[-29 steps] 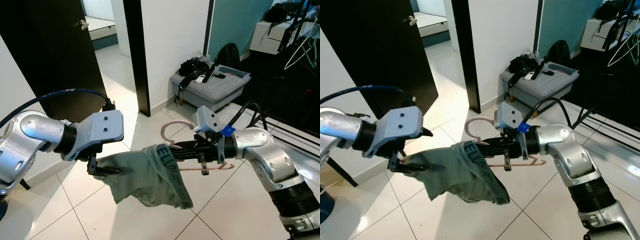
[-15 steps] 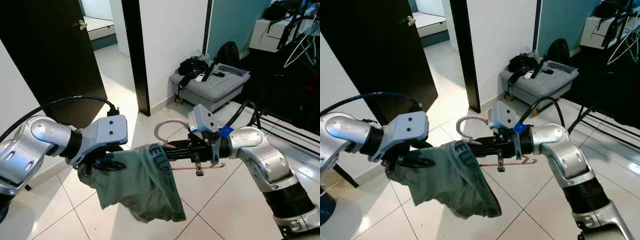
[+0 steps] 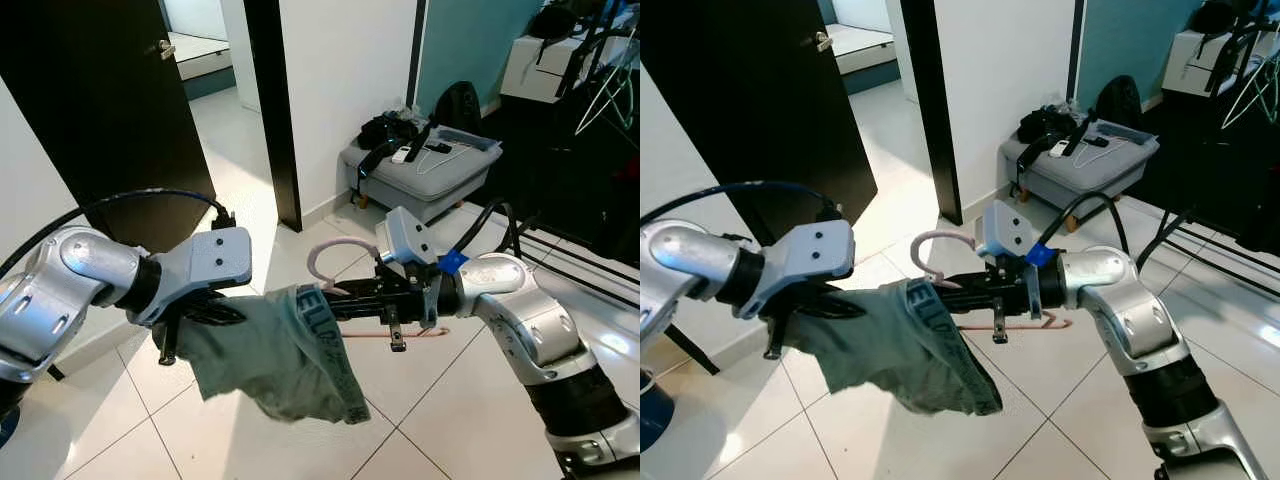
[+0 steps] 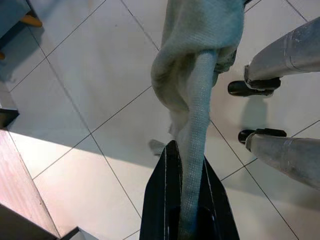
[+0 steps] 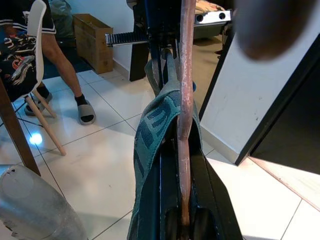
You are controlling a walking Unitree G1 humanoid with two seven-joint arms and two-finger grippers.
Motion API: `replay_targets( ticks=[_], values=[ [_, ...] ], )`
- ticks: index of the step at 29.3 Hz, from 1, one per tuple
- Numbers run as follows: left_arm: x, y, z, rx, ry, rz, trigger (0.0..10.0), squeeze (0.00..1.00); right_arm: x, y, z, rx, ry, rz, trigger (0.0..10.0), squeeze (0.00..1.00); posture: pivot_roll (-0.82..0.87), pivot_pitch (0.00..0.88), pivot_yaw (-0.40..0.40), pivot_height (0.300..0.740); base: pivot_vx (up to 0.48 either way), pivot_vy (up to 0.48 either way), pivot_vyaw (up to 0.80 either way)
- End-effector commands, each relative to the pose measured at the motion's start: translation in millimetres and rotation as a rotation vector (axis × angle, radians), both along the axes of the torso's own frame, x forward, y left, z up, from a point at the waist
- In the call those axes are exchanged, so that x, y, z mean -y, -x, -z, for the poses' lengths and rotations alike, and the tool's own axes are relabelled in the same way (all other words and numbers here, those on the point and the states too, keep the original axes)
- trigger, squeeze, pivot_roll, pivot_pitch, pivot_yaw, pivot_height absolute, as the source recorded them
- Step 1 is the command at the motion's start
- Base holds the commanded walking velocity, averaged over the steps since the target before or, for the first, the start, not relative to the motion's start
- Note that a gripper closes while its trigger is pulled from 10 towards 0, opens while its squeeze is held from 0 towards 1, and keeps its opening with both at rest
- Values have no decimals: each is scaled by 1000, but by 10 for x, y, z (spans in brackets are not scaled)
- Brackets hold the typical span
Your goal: Hang hanger
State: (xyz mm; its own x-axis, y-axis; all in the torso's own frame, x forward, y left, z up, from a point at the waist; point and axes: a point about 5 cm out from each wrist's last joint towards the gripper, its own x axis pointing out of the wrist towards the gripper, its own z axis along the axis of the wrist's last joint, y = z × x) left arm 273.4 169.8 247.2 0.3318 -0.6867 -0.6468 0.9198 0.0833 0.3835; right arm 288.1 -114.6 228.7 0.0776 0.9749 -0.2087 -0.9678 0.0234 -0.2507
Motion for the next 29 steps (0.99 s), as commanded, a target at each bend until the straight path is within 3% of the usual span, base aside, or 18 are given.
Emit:
replay_targets(
  ticks=[1,3,4,5,6,7,8,12,18,19,20,21,23,24,25,26,27,29],
  values=[
    [-21,19,-31,-3,-26,19,0,0,-72,37,-53,25,-8,-36,0,0,-55,0,99,731,0,0,0],
    [-7,30,-41,-8,-22,32,0,0,-75,40,-51,24,-8,-38,0,0,-56,0,101,731,0,0,0],
    [12,40,-57,-11,-14,47,0,0,-71,35,-56,8,-20,-27,10000,0,-57,0,103,731,0,0,0],
    [12,40,-57,-11,-14,47,0,0,-71,35,-56,8,-20,-27,10000,0,-57,0,103,731,0,0,0],
    [22,44,-70,-11,-11,57,0,0,-64,42,-56,-7,-23,-32,10000,741,-58,0,103,731,0,0,0],
    [22,44,-70,-11,-11,57,0,0,-64,42,-56,-7,-23,-32,10000,741,-58,0,103,731,0,0,0],
    [13,26,-90,-5,-9,54,0,0,-37,35,-66,-19,-36,-21,10000,1000,-60,0,104,731,0,0,0],
    [-67,-42,-111,9,-9,15,0,0,131,-3,-108,-10,-62,44,10000,1000,-60,0,104,731,0,0,0],
    [-93,-58,-101,7,-6,1,0,0,202,-16,-123,-6,-68,72,10000,1000,-66,0,108,731,0,0,0],
    [-142,-76,-75,1,-4,-22,0,0,353,-39,-140,2,-66,134,10000,1000,-70,0,108,731,0,0,0],
    [-142,-76,-75,1,-4,-22,0,0,353,-39,-140,2,-66,134,10000,1000,-70,0,108,731,0,0,0],
    [-184,-87,-54,-2,-9,-40,0,0,501,-53,-152,12,-56,195,10000,1000,-73,0,105,731,0,0,0],
    [-184,-87,-54,-2,-9,-40,0,0,501,-53,-152,12,-56,195,10000,1000,-73,0,105,731,0,0,0],
    [-217,-94,-41,-4,-11,-54,0,0,643,-59,-164,19,-50,254,10000,1000,-75,0,105,731,0,0,0],
    [-217,-94,-41,-4,-11,-54,0,0,643,-59,-164,19,-50,254,10000,1000,-75,0,105,731,0,0,0],
    [-256,-108,-47,2,-8,-74,0,0,821,-53,-178,30,-51,334,10000,1000,-74,0,104,731,0,0,0],
    [-256,-108,-47,2,-8,-74,0,0,821,-53,-178,30,-51,334,10000,1000,-74,0,104,731,0,0,0],
    [-317,-145,-108,37,21,-114,0,0,1099,19,-196,30,-103,474,10000,1000,-84,0,106,731,0,0,0]
  ],
)
